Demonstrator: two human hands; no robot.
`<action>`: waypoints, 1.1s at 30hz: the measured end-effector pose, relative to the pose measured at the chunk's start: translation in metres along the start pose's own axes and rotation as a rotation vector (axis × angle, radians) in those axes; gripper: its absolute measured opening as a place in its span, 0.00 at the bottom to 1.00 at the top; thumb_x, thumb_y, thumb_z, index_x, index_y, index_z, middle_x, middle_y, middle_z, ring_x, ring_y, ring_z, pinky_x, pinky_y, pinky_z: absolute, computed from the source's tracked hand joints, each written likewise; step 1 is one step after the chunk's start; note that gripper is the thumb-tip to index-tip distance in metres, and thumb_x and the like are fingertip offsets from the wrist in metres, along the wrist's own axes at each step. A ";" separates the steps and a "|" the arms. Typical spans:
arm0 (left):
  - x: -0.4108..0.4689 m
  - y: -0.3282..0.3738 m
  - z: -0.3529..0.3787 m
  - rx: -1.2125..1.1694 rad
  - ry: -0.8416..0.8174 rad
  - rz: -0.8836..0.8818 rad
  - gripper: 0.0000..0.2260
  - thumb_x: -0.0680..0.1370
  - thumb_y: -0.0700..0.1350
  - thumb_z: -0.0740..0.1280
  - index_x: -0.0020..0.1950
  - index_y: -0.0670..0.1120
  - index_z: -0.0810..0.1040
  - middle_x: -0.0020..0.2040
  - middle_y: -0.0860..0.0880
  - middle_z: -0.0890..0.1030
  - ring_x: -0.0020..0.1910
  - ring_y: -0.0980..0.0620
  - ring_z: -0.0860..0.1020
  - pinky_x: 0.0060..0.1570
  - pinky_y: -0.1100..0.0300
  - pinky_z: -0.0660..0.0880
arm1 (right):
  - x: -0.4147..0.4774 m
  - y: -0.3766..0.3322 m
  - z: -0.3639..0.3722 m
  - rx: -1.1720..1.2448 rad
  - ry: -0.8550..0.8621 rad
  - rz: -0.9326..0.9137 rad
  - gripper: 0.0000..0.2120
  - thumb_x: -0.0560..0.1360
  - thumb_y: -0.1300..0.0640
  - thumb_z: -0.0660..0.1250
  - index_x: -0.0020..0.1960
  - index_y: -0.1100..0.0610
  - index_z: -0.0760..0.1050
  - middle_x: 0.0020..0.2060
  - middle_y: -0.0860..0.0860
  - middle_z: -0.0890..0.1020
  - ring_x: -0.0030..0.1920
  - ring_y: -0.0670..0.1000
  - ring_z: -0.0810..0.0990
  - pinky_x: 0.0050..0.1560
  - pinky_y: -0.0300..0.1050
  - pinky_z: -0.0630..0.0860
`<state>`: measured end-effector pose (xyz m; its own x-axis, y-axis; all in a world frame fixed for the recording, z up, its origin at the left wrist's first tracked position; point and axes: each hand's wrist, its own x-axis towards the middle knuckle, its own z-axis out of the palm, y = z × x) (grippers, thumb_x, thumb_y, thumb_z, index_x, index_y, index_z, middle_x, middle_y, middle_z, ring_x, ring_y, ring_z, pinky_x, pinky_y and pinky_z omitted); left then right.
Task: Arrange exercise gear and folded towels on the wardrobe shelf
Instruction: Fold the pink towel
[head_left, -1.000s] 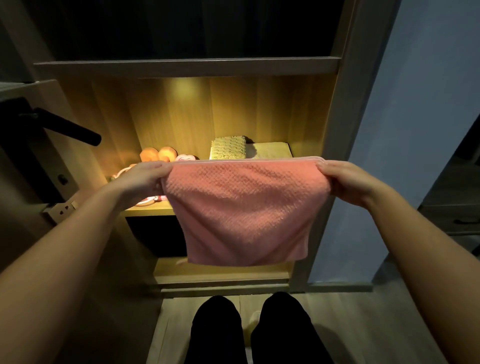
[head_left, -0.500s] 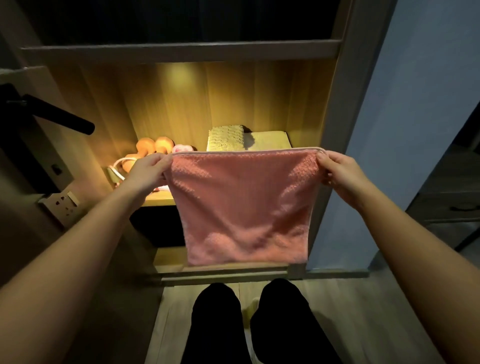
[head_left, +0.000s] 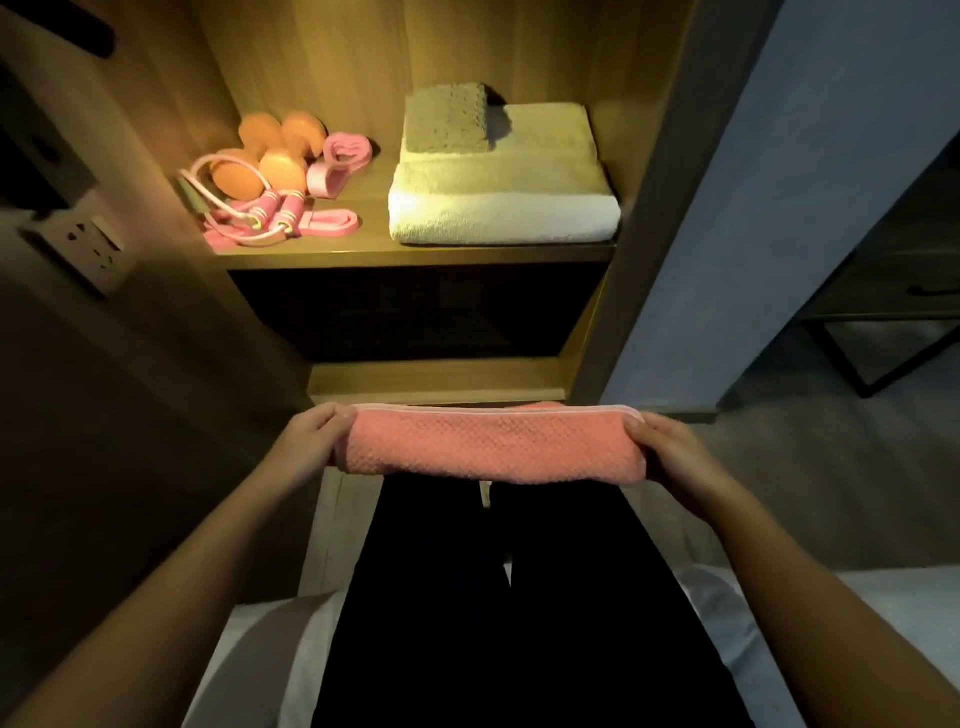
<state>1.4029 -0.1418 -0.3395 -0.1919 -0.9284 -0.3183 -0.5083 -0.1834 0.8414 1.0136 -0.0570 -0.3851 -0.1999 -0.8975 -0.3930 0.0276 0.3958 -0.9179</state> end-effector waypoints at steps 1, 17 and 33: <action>-0.005 -0.005 0.003 0.003 -0.020 -0.024 0.13 0.83 0.46 0.57 0.49 0.42 0.77 0.52 0.41 0.78 0.49 0.45 0.76 0.43 0.57 0.72 | -0.005 0.007 0.001 -0.011 -0.020 0.038 0.14 0.81 0.56 0.59 0.60 0.60 0.78 0.52 0.59 0.82 0.50 0.57 0.78 0.49 0.51 0.74; -0.046 -0.033 0.000 -0.175 -0.348 -0.311 0.16 0.78 0.52 0.62 0.55 0.40 0.78 0.51 0.39 0.79 0.47 0.43 0.77 0.45 0.53 0.73 | -0.058 -0.001 -0.027 0.010 -0.376 0.322 0.22 0.76 0.53 0.63 0.65 0.66 0.72 0.43 0.62 0.75 0.41 0.60 0.73 0.42 0.46 0.71; 0.060 -0.031 0.062 0.286 0.357 -0.266 0.13 0.83 0.51 0.54 0.57 0.46 0.73 0.48 0.48 0.76 0.42 0.50 0.75 0.37 0.56 0.69 | 0.052 0.013 0.025 -0.603 0.335 0.059 0.17 0.82 0.51 0.54 0.61 0.59 0.75 0.56 0.58 0.79 0.54 0.56 0.76 0.57 0.55 0.74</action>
<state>1.3551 -0.1717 -0.4116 0.2471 -0.9233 -0.2942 -0.7186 -0.3782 0.5835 1.0279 -0.1032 -0.4189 -0.5089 -0.8014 -0.3144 -0.4824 0.5679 -0.6669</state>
